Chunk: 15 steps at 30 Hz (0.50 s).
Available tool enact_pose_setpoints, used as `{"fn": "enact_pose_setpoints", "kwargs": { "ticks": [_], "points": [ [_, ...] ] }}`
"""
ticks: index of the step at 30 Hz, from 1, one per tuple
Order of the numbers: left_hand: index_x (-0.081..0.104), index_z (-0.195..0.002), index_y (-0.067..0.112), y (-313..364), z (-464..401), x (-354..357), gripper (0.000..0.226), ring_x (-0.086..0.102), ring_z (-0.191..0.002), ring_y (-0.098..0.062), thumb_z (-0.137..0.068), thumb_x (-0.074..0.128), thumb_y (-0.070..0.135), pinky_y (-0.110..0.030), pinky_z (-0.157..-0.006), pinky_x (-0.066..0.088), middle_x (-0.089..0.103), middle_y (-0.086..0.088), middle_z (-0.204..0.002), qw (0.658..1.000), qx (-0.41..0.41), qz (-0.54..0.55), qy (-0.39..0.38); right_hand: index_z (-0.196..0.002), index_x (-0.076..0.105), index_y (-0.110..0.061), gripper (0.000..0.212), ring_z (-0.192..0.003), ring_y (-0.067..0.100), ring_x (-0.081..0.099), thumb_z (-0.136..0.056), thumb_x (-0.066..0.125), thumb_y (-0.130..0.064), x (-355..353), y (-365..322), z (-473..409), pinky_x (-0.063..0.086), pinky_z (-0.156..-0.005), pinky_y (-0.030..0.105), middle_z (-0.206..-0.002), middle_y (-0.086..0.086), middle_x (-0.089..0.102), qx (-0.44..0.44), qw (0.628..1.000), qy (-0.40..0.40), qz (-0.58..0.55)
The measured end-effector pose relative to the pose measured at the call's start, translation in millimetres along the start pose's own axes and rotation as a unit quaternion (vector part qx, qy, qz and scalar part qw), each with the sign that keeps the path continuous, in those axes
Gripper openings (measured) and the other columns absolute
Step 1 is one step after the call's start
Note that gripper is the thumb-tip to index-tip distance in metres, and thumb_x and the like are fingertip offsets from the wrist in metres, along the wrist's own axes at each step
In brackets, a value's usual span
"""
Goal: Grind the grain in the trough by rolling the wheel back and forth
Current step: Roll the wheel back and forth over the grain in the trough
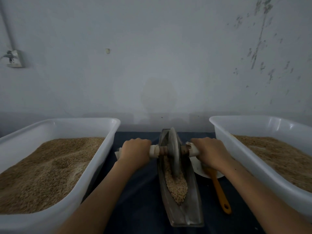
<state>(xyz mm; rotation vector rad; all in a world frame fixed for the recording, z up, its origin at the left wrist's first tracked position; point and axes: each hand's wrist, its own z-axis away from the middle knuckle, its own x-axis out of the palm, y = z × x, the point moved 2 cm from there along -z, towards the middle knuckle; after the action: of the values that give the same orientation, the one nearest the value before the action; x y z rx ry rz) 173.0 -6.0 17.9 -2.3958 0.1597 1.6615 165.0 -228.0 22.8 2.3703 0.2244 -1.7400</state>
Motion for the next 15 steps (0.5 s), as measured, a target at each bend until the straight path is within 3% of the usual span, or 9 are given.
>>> {"fn": "enact_pose_setpoints", "kwargs": {
  "ticks": [5,11,15],
  "points": [
    [0.057,-0.100,0.021,-1.6,0.8,0.5,0.016,0.058,-0.083,-0.017,-0.087,0.058,0.030,-0.029,-0.068,0.038,0.063,0.001,-0.095,1.000,-0.001,0.011,-0.029,-0.085,0.045,-0.031,0.017,-0.085,0.016,0.058,-0.089,0.054,-0.017,-2.3,-1.0,-1.0,0.042,-0.072,0.028,-0.095,-0.004,0.062,0.002,1.000,-0.024,0.009],
    [0.058,-0.106,0.017,-1.5,-1.4,-2.4,0.027,0.053,-0.080,-0.015,-0.083,0.065,0.027,-0.029,-0.073,0.042,0.055,0.003,-0.086,0.988,-0.007,0.027,-0.155,-0.098,0.054,-0.027,0.019,-0.078,0.012,0.053,-0.084,0.063,-0.018,-11.9,0.5,-3.2,0.040,-0.068,0.026,-0.082,-0.007,0.052,0.002,0.985,-0.173,0.017],
    [0.058,-0.105,0.018,-0.7,-2.2,-5.1,0.028,0.052,-0.077,-0.015,-0.081,0.067,0.029,-0.029,-0.071,0.042,0.050,0.005,-0.080,0.987,0.000,0.015,-0.160,-0.112,0.059,-0.023,0.028,-0.090,0.016,0.060,-0.085,0.064,-0.020,-12.3,1.4,-0.4,0.047,-0.076,0.027,-0.099,0.000,0.062,0.016,0.975,-0.224,-0.005]
  ]
}}
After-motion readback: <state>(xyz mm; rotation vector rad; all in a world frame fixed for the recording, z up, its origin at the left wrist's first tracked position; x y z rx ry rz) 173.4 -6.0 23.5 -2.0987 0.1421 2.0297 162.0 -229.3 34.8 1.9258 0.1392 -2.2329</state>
